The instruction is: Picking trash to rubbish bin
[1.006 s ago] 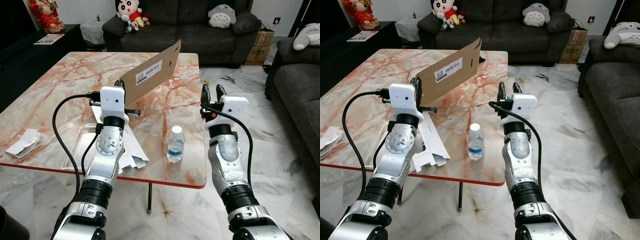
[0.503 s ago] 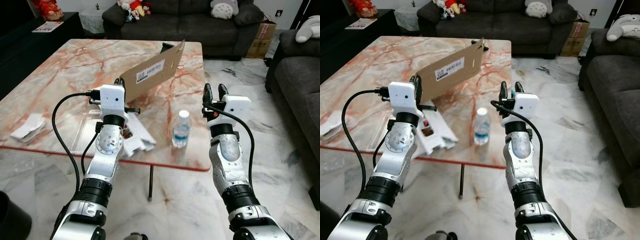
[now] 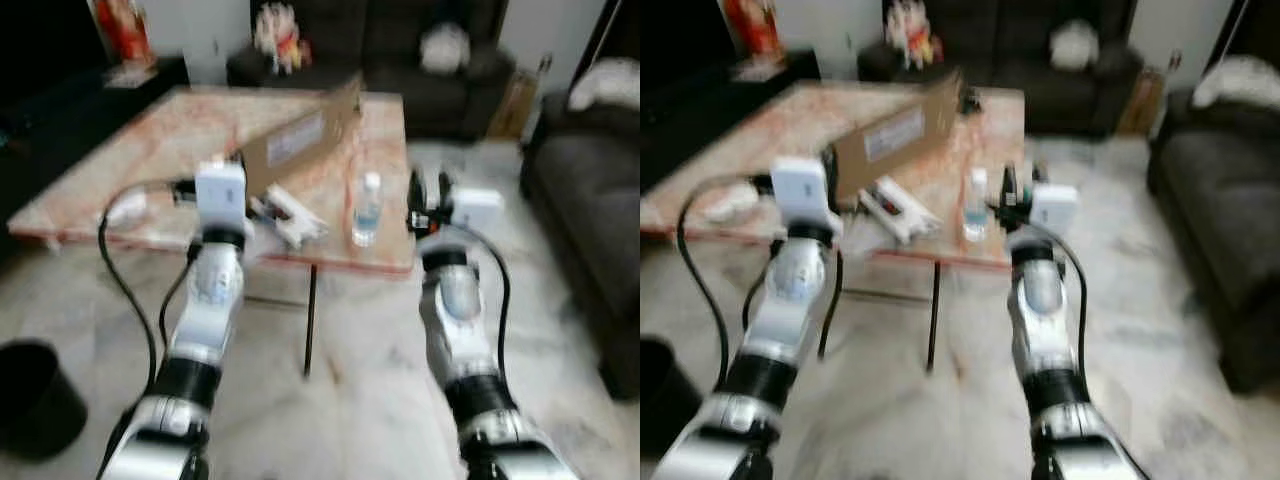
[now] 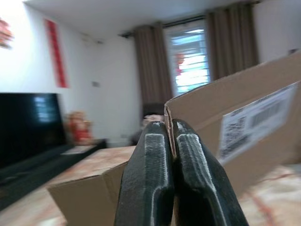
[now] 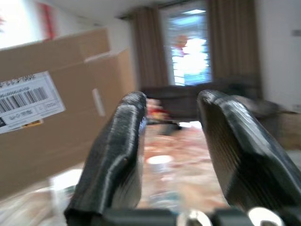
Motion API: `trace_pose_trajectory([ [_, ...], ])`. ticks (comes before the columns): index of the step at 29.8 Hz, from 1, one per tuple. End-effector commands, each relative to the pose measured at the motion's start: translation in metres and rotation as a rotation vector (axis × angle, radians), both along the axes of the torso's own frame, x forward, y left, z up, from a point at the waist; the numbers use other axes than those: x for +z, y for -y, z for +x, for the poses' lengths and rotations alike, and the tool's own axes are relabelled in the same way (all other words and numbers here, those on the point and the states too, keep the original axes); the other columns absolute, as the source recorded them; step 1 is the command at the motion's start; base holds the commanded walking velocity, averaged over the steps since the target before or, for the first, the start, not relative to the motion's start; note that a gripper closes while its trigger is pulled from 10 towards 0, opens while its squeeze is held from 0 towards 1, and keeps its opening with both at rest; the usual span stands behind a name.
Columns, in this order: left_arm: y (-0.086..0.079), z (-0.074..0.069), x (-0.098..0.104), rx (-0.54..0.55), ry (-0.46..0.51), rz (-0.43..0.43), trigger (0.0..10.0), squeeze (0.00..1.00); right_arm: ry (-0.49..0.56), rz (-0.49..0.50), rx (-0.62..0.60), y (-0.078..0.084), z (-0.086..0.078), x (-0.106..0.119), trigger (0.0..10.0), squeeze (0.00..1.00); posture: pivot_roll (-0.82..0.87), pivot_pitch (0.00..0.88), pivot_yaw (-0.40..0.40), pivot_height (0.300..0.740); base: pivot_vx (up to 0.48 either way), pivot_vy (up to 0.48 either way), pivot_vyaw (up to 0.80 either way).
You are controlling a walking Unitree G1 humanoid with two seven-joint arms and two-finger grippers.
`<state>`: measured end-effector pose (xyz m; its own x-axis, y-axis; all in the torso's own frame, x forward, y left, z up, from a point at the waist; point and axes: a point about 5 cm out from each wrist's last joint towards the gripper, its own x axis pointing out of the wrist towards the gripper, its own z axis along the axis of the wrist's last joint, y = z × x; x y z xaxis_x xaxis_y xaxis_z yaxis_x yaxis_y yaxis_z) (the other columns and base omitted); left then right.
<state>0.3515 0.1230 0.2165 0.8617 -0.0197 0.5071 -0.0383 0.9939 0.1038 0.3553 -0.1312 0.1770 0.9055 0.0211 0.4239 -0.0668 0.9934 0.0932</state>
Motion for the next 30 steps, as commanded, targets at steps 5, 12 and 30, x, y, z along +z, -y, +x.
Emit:
trace_pose_trajectory([
  [5,-0.006,0.0,0.001,0.019,0.006,0.003,10.0,0.0,-0.012,0.006,0.006,-0.004,-0.001,-0.003,10.0,0.0,0.18,0.0,0.04,0.74,-0.246,0.0,0.0],
  [12,-0.018,-0.003,-0.013,0.046,-0.043,0.049,10.0,0.0,-0.068,0.009,0.003,0.0,-0.003,-0.017,10.0,0.0,0.18,0.0,0.041,0.74,-0.104,0.0,0.0],
  [30,-0.083,-0.049,-0.181,0.055,-0.777,0.174,10.0,0.0,-0.806,0.115,-0.003,0.027,-0.066,-0.178,10.0,0.0,0.19,0.0,0.03,0.74,0.0,0.0,0.0],
])
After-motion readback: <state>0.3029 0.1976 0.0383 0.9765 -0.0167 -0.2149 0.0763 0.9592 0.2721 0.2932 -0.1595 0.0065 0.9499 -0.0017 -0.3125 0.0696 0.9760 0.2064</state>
